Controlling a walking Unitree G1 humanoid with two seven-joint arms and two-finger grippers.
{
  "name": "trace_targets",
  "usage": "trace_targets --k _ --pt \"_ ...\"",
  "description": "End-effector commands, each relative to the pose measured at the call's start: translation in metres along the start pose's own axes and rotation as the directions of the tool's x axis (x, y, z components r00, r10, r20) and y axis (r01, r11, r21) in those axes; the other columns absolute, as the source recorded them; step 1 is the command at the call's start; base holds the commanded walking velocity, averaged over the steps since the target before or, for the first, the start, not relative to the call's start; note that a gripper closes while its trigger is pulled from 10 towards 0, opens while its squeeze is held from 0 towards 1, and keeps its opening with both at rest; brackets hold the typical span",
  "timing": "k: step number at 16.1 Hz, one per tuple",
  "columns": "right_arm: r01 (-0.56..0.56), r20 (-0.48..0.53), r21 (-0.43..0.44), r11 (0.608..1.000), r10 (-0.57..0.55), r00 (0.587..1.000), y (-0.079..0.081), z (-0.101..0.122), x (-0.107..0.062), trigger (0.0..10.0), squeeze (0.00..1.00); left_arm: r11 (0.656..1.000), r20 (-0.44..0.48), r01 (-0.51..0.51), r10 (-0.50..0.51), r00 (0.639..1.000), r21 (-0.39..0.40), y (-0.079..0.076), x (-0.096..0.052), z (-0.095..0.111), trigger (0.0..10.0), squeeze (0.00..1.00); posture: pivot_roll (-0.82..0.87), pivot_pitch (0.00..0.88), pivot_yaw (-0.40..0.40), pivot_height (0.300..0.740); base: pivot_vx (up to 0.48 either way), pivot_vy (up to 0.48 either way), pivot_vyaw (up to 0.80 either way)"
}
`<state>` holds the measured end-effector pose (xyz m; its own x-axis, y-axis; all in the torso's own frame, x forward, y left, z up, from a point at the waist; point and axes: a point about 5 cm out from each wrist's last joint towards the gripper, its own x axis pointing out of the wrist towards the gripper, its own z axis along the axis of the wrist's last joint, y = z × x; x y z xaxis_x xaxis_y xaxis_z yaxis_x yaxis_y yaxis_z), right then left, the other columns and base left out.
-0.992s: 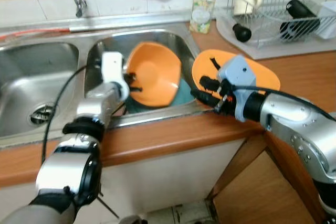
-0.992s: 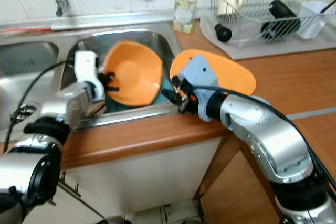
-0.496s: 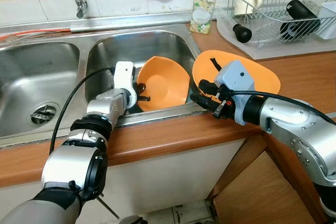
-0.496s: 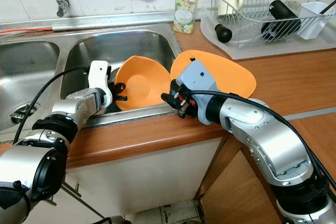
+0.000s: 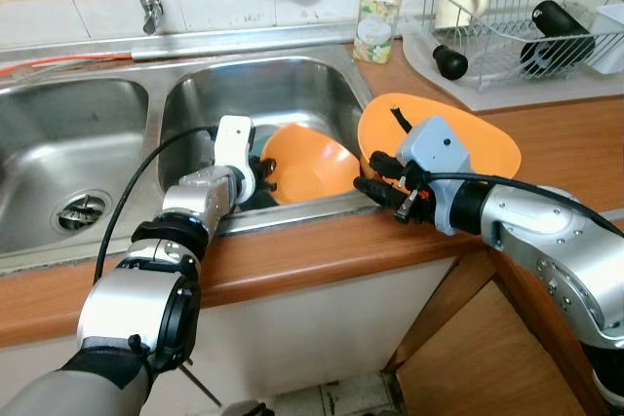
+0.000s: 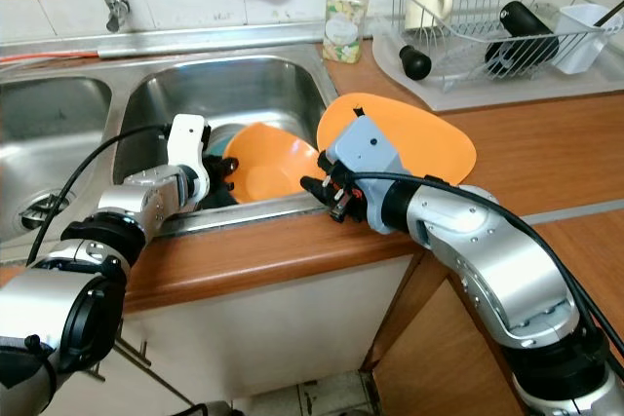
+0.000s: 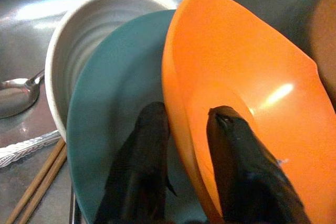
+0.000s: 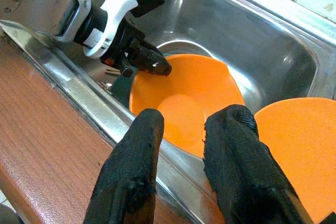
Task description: Kitchen organization
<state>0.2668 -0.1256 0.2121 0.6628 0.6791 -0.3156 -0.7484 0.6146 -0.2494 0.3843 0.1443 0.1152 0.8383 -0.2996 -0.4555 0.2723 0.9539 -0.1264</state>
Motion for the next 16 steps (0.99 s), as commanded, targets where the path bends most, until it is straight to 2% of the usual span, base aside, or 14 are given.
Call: trace_targets --k 1,4,5,6,7,8,9,10,11,12,13,14,16 --pt "-0.004 -0.011 -0.011 1.0 0.004 1.0 0.0 -0.002 0.0 10.0 0.0 1.0 0.007 0.001 -0.002 1.0 0.019 0.0 0.0 0.004 10.0 1.0 -0.06 0.0 0.054 0.74 0.0 0.0 0.0" --pt "0.006 -0.015 -0.014 1.0 -0.006 1.0 -0.001 -0.003 0.0 10.0 0.0 0.999 0.017 -0.021 0.02 1.0 0.047 0.004 -0.001 0.002 10.0 1.0 -0.06 0.0 0.053 0.74 0.0 0.0 0.0" --pt "0.071 -0.019 0.002 0.997 -0.071 0.997 -0.009 -0.006 0.001 10.0 0.0 0.993 0.07 -0.042 0.034 0.997 0.113 0.009 -0.004 0.005 10.0 1.0 -0.06 0.0 0.055 0.74 0.0 0.0 0.0" --pt "0.104 -0.022 0.012 0.995 -0.104 0.994 -0.013 -0.007 0.001 10.0 0.0 0.99 0.087 -0.043 0.031 0.996 0.136 0.01 -0.005 0.006 10.0 1.0 -0.07 0.0 0.055 0.74 0.0 0.0 0.0" --pt "0.188 -0.031 0.068 0.98 -0.186 0.982 -0.024 -0.01 0.001 10.0 0.0 0.984 0.138 -0.034 0.01 0.99 0.174 0.011 -0.007 0.009 10.0 1.0 -0.07 0.0 0.055 0.74 0.0 0.0 0.0" --pt "0.212 -0.034 0.088 0.973 -0.21 0.977 -0.027 -0.011 0.0 10.0 0.0 0.984 0.168 -0.029 -0.001 0.986 0.175 0.011 -0.008 0.01 10.0 1.0 -0.07 0.0 0.053 0.74 0.0 0.0 0.0" --pt "0.26 -0.036 0.118 0.958 -0.258 0.966 -0.035 -0.013 -0.001 10.0 0.34 0.985 0.224 -0.032 -0.006 0.975 0.168 0.012 -0.011 0.014 10.0 1.0 -0.06 0.0 0.049 0.74 0.0 0.0 0.0" --pt "0.346 -0.048 0.175 0.922 -0.343 0.938 -0.047 -0.016 -0.003 10.0 0.75 0.985 0.284 -0.033 -0.017 0.959 0.17 0.014 -0.016 0.017 10.0 1.0 -0.06 0.0 0.044 0.74 0.0 0.0 0.0" --pt "0.372 -0.052 0.192 0.908 -0.369 0.928 -0.052 -0.017 -0.004 10.0 0.91 0.984 0.296 -0.037 -0.016 0.955 0.173 0.015 -0.018 0.017 10.0 1.0 -0.06 0.0 0.041 0.74 0.0 0.0 0.0" --pt "0.422 -0.06 0.22 0.879 -0.42 0.906 -0.06 -0.018 -0.005 10.0 1.0 0.983 0.327 -0.042 -0.019 0.945 0.179 0.017 -0.021 0.018 10.0 1.0 -0.06 0.0 0.036 0.74 0.0 0.0 0.0" --pt "0.473 -0.073 0.262 0.841 -0.471 0.879 -0.069 -0.021 -0.006 10.0 1.0 0.984 0.36 -0.026 -0.041 0.932 0.179 0.016 -0.026 0.017 10.0 1.0 -0.05 0.0 0.034 0.74 0.0 0.0 0.0" --pt "0.49 -0.08 0.28 0.826 -0.488 0.869 -0.073 -0.022 -0.006 10.0 1.0 0.984 0.372 -0.017 -0.052 0.927 0.18 0.015 -0.028 0.017 10.0 1.0 -0.05 0.0 0.034 0.74 0.0 0.0 0.0" --pt "0.564 -0.126 0.34 0.753 -0.558 0.82 -0.086 -0.029 -0.01 10.0 1.0 0.981 0.421 0.013 -0.095 0.902 0.192 0.01 -0.037 0.016 10.0 1.0 -0.05 0.0 0.034 0.74 0.0 0.0 0.0"
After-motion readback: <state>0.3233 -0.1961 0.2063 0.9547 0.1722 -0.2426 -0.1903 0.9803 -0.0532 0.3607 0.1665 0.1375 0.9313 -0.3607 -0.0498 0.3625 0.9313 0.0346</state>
